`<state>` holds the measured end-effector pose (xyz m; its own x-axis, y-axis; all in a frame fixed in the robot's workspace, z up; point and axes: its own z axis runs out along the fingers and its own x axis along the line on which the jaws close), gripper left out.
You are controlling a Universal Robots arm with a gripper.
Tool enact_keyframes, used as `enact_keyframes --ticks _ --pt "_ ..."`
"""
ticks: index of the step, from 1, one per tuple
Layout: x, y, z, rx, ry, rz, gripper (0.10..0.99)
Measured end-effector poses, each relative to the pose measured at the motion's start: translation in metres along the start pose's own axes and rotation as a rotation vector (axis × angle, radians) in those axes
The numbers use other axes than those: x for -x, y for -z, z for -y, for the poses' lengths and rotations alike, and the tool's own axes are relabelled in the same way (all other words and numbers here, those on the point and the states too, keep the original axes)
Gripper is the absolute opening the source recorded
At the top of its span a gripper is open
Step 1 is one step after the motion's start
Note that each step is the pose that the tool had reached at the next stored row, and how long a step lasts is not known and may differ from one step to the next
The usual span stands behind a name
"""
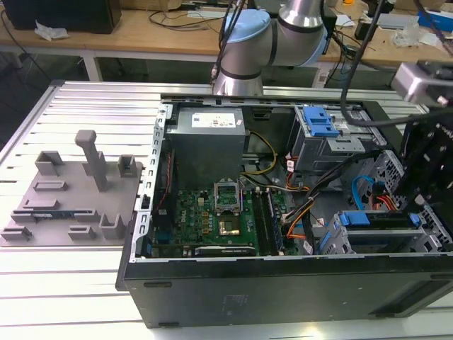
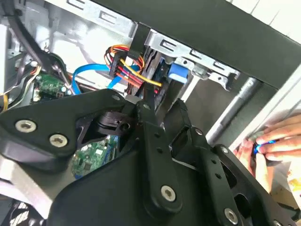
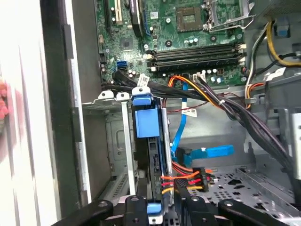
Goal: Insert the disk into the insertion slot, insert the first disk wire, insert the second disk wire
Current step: 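Insert the first disk wire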
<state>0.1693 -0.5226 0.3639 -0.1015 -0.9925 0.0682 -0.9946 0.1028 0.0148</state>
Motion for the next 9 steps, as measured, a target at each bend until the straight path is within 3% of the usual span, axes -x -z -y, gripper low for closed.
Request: enact_keyframes --ticks 3,9 --pt "0.0002 0.0142 -0.0003 -0.001 0.0 -0.0004 0.361" --pt "0.0005 0.0164 -0.0003 -0.001 0.0 -0.0004 0.361"
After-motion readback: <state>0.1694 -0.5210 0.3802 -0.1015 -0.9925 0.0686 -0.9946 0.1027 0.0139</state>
